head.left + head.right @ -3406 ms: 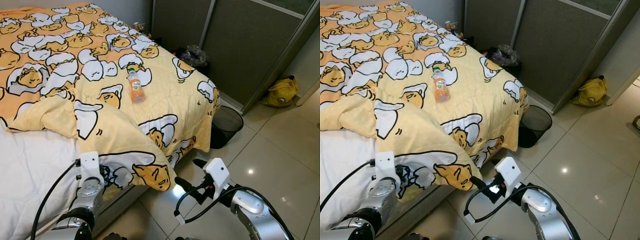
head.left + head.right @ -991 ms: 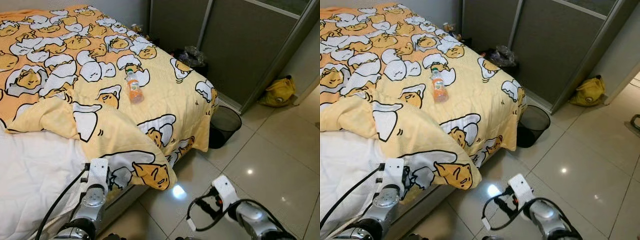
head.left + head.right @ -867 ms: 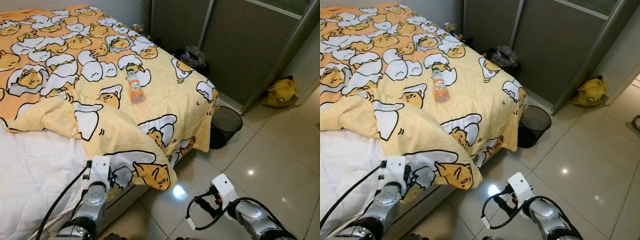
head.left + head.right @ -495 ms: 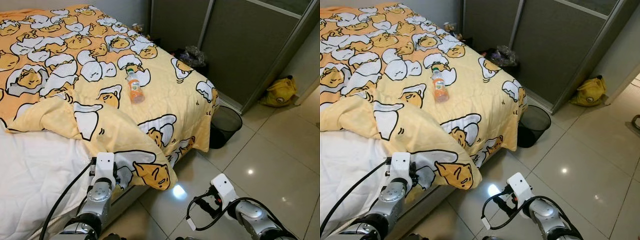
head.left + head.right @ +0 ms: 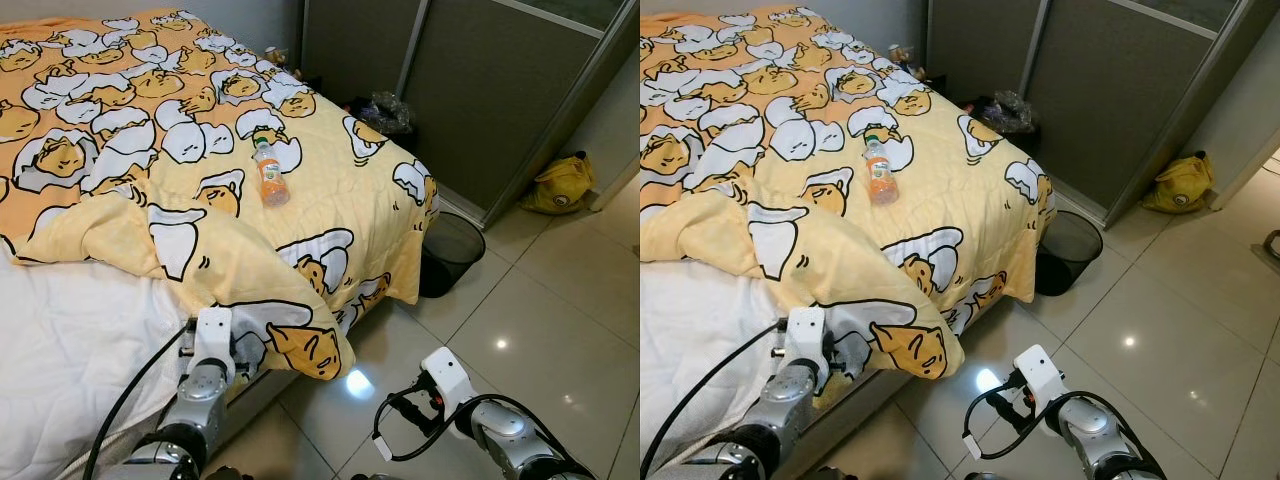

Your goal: Clean up the room

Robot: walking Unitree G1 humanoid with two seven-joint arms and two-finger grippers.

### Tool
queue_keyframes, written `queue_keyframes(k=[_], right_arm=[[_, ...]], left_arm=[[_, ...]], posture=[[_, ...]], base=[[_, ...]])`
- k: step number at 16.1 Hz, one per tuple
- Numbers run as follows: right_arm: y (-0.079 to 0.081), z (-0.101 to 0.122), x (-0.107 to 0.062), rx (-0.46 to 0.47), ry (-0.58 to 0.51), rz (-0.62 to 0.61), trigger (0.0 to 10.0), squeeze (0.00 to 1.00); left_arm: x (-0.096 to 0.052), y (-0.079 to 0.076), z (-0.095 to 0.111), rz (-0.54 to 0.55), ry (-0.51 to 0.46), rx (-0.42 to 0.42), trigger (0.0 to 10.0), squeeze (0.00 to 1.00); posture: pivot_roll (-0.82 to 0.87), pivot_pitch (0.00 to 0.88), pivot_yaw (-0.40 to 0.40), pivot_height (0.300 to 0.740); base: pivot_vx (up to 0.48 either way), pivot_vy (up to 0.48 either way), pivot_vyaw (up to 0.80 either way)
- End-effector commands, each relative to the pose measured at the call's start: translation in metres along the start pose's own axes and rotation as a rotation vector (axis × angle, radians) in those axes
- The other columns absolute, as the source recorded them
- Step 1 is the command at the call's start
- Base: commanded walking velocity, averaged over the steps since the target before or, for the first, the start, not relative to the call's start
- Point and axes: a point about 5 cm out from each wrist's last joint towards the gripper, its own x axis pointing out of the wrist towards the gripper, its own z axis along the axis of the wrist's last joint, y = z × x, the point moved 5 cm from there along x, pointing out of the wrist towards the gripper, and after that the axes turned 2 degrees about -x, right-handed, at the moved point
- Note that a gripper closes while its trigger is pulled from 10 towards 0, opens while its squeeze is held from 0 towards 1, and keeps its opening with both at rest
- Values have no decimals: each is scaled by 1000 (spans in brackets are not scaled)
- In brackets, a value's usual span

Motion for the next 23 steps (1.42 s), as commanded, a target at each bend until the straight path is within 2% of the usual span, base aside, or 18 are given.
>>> queue_keyframes(k=[1, 4, 9, 11, 12, 13, 14, 15, 18, 19, 21, 23], right_arm=[[-7, 6, -1, -7, -15, -17, 10000, 0], [-8, 6, -1, -11, -14, -19, 10000, 0], [-15, 31, 0, 72, -135, 5, 10000, 0], [-13, 47, 2, 115, -184, 66, 10000, 0], [-20, 49, -6, 133, -207, 108, 10000, 0], [-19, 48, -11, 141, -205, 178, 10000, 0], [0, 63, -8, 83, -254, 304, 10000, 0], [9, 69, -8, 56, -285, 354, 10000, 0], [13, 65, -10, 51, -290, 371, 10000, 0], [15, 65, -9, 57, -297, 367, 10000, 0], [15, 70, -8, 73, -311, 370, 10000, 0], [22, 82, -8, 60, -342, 389, 10000, 0]], left_arm=[[1, -2, -1, -2, 20, -3, 0, 0], [1, -1, -1, -3, 22, -25, 0, 0], [3, -4, 10, -25, -17, 0, 0, 0], [3, 0, 12, -19, -27, 18, 0, 0], [3, 2, 11, -15, -25, 22, 0, 0], [3, 5, 9, -7, -22, 29, 0, 0], [2, 7, 8, -4, -21, 36, 0, 0], [2, 7, 7, -5, -20, 37, 0, 0], [2, 9, 5, -2, -16, 53, 0, 0], [2, 12, 4, 12, -12, 79, 10000, 0], [1, 17, 7, 25, -28, 60, 10000, 0], [1, 18, 10, 25, -48, 48, 10000, 0]], posture=[[-68, 25, -78, 740], [-69, 26, -80, 740], [-71, 25, -74, 740], [-65, 21, -70, 740], [-59, 17, -68, 740], [-55, 14, -67, 740], [-52, 13, -67, 740], [-39, 6, -66, 740], [-35, 0, -62, 740], [-35, 0, -62, 740], [-33, 0, -61, 740], [-33, 0, -61, 740]], base=[[0, 0, 0], [0, 0, 0], [0, 0, 0], [0, 0, 0], [0, 0, 0], [0, 0, 0], [0, 0, 0], [0, 0, 0], [0, 0, 0], [0, 0, 0], [0, 0, 0], [0, 0, 0]])
